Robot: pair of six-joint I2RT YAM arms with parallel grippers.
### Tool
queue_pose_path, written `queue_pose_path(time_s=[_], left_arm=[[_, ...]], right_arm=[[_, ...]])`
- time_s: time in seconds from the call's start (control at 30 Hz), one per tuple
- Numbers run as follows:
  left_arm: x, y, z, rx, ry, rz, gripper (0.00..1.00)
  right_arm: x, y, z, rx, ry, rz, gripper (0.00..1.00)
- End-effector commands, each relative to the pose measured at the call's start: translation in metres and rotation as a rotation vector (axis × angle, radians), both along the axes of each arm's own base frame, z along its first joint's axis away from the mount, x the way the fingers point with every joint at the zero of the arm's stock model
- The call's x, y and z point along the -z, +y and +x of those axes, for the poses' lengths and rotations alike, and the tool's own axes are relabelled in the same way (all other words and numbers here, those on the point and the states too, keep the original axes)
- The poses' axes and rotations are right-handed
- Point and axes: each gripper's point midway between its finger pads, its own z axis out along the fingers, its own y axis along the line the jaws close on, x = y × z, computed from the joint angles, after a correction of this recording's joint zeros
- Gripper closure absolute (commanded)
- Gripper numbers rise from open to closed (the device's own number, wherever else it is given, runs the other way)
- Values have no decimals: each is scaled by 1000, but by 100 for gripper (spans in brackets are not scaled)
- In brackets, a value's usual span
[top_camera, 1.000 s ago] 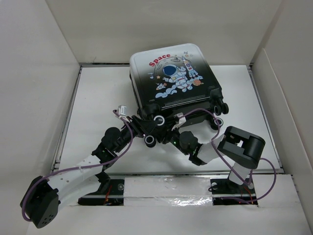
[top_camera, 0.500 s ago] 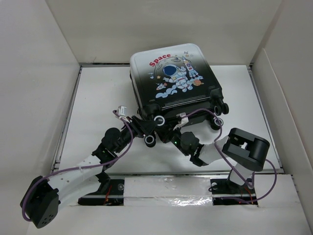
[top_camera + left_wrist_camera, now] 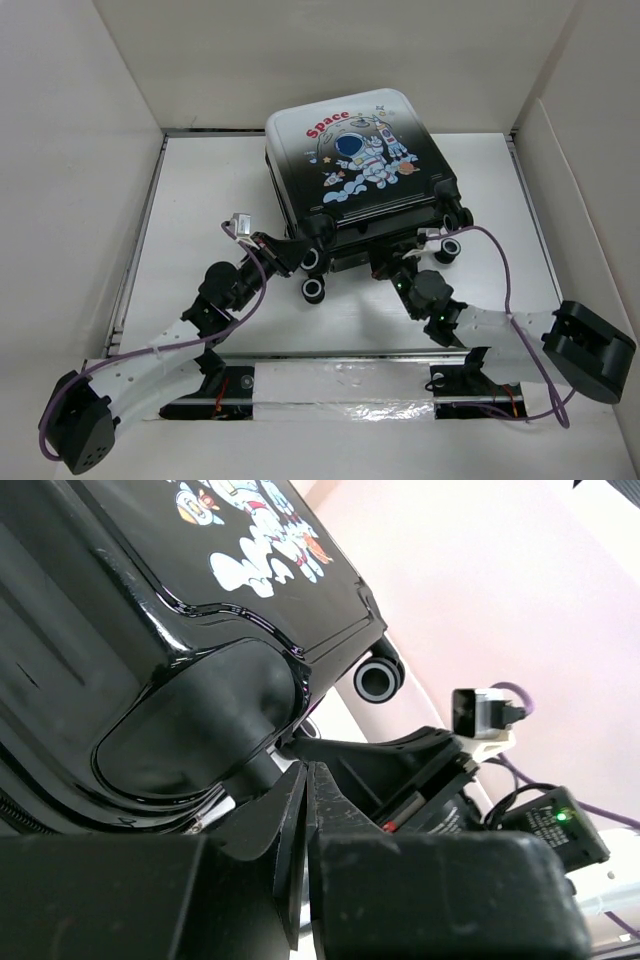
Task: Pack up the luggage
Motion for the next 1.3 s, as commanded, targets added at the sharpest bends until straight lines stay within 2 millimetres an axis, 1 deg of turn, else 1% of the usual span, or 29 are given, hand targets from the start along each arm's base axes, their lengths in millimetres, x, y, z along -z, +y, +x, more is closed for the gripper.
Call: queue_pose_path(time_s=[0.0,0.03,0.1,0.17,0.2,0.23,0.27,0.3,0.33,0.37,0.43,0.47,0.5,0.63,0.67,0.7,0.73,0.77,0.87,0.9,0.93,1.0,1.03,1.07,1.13,1.17,1.2,1.23,1.27], left_arm=[[-26,-1,1,3,-72,-39,100],[-26,-2,1,6,-71,-42,100],[-26,-4,-2,27,-76,-42,100],[-23,-7,-3,44,-68,-32,100],[-21,-8,-4,52,-67,-29,100],[-17,-8,-4,55,-60,-25,100],[-16,-8,-5,57,-57,-26,100],[-16,-8,-6,59,-55,-24,100],[-13,-8,-6,60,-50,-20,100],[-10,-8,-6,62,-42,-13,100],[-8,-9,-8,71,-40,-6,100],[-6,-10,-8,76,-33,-2,100],[-6,-10,-8,77,-33,0,100],[0,-14,-6,80,-16,29,100],[3,-14,-5,77,-7,37,90],[4,-16,-7,82,-5,42,83],[2,-15,-6,77,-9,46,69],[5,-13,-5,63,3,56,63],[10,-9,-4,41,18,76,47],[11,-7,-2,31,20,81,46],[12,-7,-2,26,22,84,45],[16,-5,0,17,35,100,45],[16,-6,0,15,37,102,45],[18,-6,1,12,46,113,44],[19,-4,4,-4,54,125,43],[23,-2,5,-13,67,141,40],[23,-1,4,-16,67,144,38],[22,3,9,-51,66,149,36],[26,4,10,-57,78,164,33]], right_arm=[[9,-9,-1,16,17,-85,100],[9,-7,-2,2,18,-89,100],[10,9,-8,-91,13,-106,100],[13,39,-17,-232,13,-140,83],[15,50,-21,-278,1,-169,72],[17,65,-23,-324,-3,-181,52],[19,73,-26,-352,-9,-183,45],[20,76,-25,-356,-14,-185,38],[19,81,-26,-363,-20,-168,28],[24,85,-24,-361,-9,-172,26],[25,90,-19,-369,-8,-187,25],[21,99,-15,-383,-15,-191,25],[19,102,-13,-382,-23,-202,24],[14,110,-1,-351,-32,-196,26],[14,107,6,-308,-27,-196,27],[16,109,10,-291,-14,-191,29],[18,107,13,-269,-6,-189,31],[22,105,17,-239,7,-183,32],[27,105,22,-214,26,-175,38],[28,105,23,-205,35,-167,41],[29,106,24,-202,34,-157,48],[29,105,26,-190,28,-135,51],[25,106,27,-188,17,-117,61],[23,106,28,-178,15,-108,65],[17,107,30,-167,7,-77,81],[15,104,33,-146,7,-67,86],[13,102,34,-129,8,-52,89],[10,100,36,-114,6,-40,93],[8,97,37,-98,3,-28,95]])
